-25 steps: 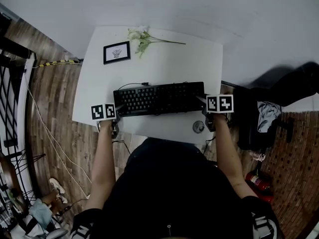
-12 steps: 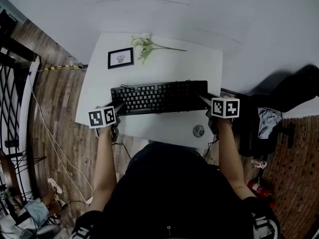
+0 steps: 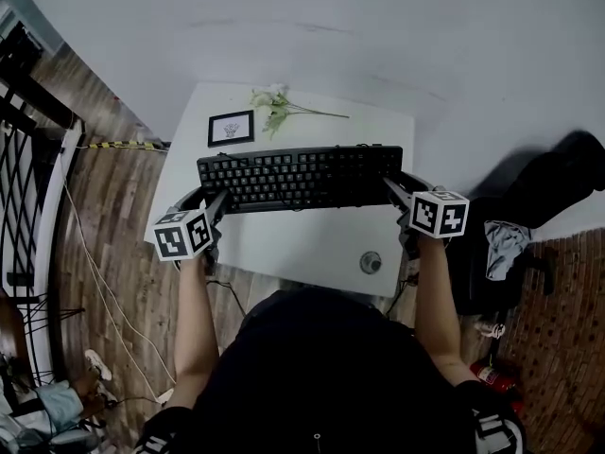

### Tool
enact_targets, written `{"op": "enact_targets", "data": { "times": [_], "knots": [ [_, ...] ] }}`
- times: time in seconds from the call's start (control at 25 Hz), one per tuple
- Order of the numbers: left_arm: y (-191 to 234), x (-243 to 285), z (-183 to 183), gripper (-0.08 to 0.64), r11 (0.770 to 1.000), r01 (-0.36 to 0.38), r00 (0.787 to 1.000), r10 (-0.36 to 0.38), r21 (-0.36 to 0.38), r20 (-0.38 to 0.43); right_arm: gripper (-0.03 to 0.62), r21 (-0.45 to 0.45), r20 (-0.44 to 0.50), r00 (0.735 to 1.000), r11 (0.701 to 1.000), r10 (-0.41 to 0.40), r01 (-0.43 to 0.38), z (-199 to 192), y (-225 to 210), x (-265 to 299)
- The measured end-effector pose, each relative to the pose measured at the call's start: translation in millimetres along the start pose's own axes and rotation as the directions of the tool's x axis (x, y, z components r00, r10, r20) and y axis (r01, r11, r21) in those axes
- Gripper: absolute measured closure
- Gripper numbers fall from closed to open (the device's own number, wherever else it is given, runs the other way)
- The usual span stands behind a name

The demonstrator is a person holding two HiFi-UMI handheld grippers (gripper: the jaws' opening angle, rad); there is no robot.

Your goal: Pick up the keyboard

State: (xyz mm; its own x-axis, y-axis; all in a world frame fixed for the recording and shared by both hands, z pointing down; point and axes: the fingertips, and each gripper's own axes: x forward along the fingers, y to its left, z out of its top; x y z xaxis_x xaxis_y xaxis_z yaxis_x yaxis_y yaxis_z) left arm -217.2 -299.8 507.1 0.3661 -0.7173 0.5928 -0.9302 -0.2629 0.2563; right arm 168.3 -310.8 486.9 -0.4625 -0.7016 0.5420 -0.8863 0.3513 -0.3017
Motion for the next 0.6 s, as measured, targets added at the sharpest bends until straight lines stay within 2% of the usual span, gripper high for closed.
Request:
{"op": "enact_targets", "data": {
  "times": [0.24,0.44,0.6],
  "knots": [
    [-16,-30,39,0.309,0.999,-0.022,0.986,0.014,0.046,0.168,0.396,-0.085,0.136,0.99,0.996,0.03,-0.019,44,11,-25],
    [-29,-47,62,0.31,0.995,-0.051,0.959,0.025,0.084,0.281,0.396,-0.164,0.249,0.967,0.986,0.061,-0.02,70,15,-43],
    [-43,-59,74,0.308,0.991,-0.07,0.93,0.024,0.113,0.366,0.396,-0.22,0.322,0.943,0.975,0.089,-0.017,86,15,-60]
  ]
}}
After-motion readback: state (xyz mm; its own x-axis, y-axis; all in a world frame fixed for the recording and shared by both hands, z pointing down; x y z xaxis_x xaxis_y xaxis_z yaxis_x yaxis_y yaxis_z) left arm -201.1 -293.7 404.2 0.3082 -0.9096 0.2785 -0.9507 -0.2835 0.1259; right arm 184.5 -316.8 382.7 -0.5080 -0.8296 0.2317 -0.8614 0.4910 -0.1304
